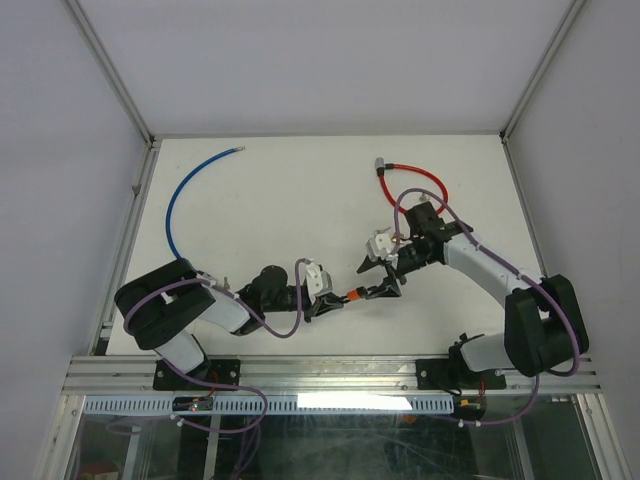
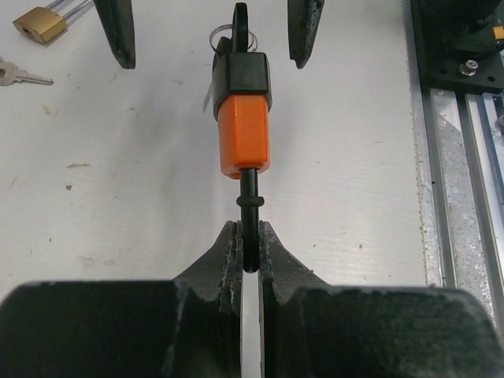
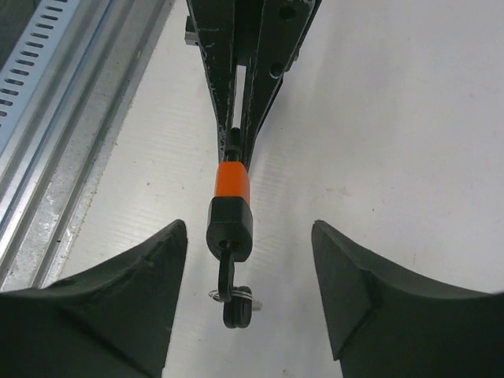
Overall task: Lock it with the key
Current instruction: Lock the lock.
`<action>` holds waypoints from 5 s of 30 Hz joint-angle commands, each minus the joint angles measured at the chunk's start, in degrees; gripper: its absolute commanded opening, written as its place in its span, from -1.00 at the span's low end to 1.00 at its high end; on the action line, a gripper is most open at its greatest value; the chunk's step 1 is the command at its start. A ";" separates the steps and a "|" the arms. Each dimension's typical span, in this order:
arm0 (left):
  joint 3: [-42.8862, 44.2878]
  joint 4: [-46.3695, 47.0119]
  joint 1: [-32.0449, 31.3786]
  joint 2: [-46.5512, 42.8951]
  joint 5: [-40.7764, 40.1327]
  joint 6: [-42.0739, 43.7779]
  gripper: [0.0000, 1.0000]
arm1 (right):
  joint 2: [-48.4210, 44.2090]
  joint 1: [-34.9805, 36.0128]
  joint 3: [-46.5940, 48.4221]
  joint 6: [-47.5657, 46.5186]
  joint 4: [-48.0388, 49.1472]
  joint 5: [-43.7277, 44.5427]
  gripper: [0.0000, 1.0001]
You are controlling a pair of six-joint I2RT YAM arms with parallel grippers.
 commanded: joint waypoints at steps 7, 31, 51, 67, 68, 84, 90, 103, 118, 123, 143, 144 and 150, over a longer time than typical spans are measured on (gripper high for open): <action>-2.55 14.29 1.81 1.92 -0.51 1.81 -1.00 | 2.67 3.50 0.18 3.73 6.57 2.57 -0.08; -1.02 19.72 2.30 7.51 -4.15 0.37 -1.00 | 8.44 11.27 3.06 10.68 5.82 6.45 -1.00; -5.12 38.37 5.12 17.58 -1.22 -2.04 -1.00 | 14.02 23.90 -1.30 40.63 30.69 8.21 -1.00; -1.35 31.02 5.97 18.05 7.23 -1.98 -1.00 | 11.62 23.95 -2.30 44.59 44.37 7.26 -1.00; -1.29 30.88 5.90 17.97 7.16 -2.00 -1.00 | 12.43 23.95 -2.13 44.59 43.55 7.26 -1.00; -9.31 39.84 12.59 6.14 6.40 -18.10 -0.24 | 9.48 7.10 -2.63 43.22 36.14 -2.08 -1.00; -11.93 36.08 13.24 -3.22 3.30 -19.77 0.19 | 7.88 4.78 -3.50 48.52 40.38 -5.60 -1.00; -11.24 16.36 14.84 -27.73 -9.19 -36.28 0.38 | -0.46 0.53 -9.28 89.32 74.13 -12.34 -1.00; -3.39 13.81 15.77 -25.59 2.24 -40.63 -0.09 | -2.13 0.31 -10.97 102.86 86.91 -13.49 -1.00; -2.02 12.66 16.00 -24.27 4.06 -40.65 -0.49 | -2.01 0.51 -11.02 103.21 87.01 -13.59 -1.00; -1.71 9.35 17.07 -27.24 6.18 -35.57 -1.00 | 0.02 2.21 -11.71 95.11 80.71 -10.94 -0.09; -1.74 9.53 17.07 -27.25 6.10 -35.69 -1.00 | 0.01 2.38 -11.87 95.12 81.15 -10.91 -0.01; -1.80 10.04 17.11 -27.36 5.40 -36.10 -1.00 | 0.54 4.11 -12.69 94.14 82.16 -10.87 0.18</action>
